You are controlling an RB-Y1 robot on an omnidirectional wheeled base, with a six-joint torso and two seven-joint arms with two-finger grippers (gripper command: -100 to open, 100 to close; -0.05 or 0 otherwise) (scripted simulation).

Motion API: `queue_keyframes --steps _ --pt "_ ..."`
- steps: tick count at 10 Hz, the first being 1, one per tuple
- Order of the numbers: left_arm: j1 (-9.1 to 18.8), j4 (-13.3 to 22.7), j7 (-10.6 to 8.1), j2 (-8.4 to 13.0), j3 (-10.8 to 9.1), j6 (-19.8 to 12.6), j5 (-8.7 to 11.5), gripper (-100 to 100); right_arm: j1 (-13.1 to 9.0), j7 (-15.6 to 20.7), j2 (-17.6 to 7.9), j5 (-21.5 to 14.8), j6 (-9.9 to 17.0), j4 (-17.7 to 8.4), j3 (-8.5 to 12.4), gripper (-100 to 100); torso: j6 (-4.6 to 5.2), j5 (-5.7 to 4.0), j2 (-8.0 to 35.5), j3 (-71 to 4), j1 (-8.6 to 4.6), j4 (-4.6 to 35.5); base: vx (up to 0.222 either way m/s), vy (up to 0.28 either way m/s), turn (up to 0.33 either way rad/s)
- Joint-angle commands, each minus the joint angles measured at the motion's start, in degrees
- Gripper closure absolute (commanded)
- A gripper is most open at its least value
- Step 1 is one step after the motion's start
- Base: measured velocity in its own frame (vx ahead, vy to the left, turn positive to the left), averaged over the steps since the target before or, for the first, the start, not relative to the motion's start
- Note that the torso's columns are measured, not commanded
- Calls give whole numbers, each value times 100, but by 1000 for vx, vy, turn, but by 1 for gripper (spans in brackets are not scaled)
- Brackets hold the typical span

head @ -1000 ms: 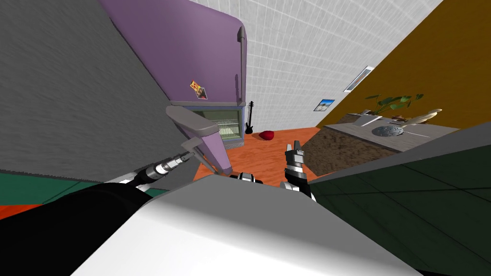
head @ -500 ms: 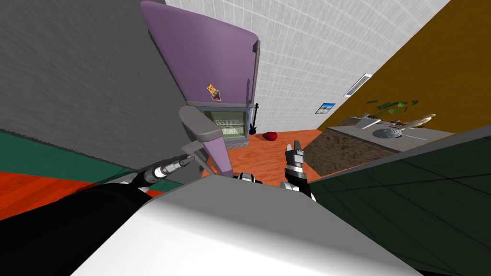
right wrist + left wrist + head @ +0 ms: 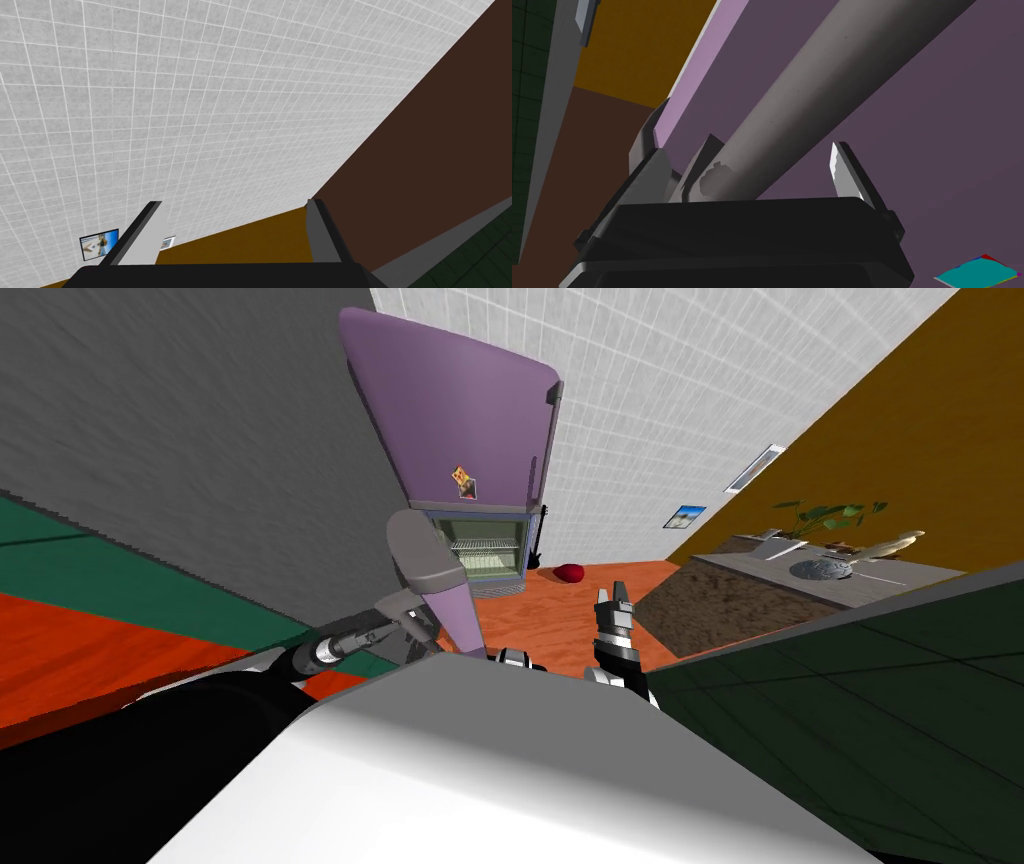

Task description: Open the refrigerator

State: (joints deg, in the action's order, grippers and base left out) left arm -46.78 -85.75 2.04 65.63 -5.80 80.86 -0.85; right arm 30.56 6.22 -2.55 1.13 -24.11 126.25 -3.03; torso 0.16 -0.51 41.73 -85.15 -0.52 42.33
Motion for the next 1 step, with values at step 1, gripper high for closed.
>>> queue_keyframes --steps 1 --pt "-205 -169 -222 358 -298 81 264 -100 1 0 1 0 0 1 -1 0 -11 19 3 18 -16 -14 51 -80 173"
